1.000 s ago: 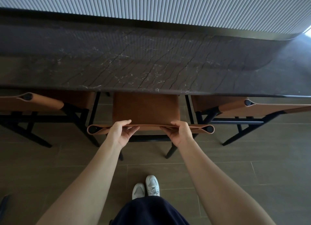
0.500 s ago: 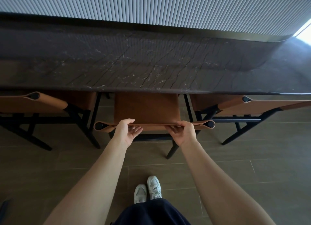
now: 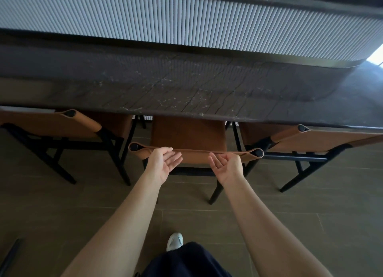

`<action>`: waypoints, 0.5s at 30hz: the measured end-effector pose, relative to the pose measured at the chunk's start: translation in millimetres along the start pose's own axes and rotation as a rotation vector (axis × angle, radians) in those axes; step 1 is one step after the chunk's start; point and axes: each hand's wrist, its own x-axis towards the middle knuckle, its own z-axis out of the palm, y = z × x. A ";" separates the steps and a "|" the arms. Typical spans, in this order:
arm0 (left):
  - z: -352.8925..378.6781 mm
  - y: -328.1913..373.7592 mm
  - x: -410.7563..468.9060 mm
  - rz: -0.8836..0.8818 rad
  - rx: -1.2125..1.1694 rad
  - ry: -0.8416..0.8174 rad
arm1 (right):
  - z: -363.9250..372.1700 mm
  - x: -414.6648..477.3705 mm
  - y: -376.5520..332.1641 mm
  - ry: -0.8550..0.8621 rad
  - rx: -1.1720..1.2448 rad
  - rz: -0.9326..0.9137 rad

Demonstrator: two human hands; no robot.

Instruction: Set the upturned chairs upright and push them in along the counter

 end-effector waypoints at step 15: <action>-61.9 -51.3 -147.8 0.470 0.044 0.104 | -58.8 -85.7 0.5 -0.494 -0.418 -0.178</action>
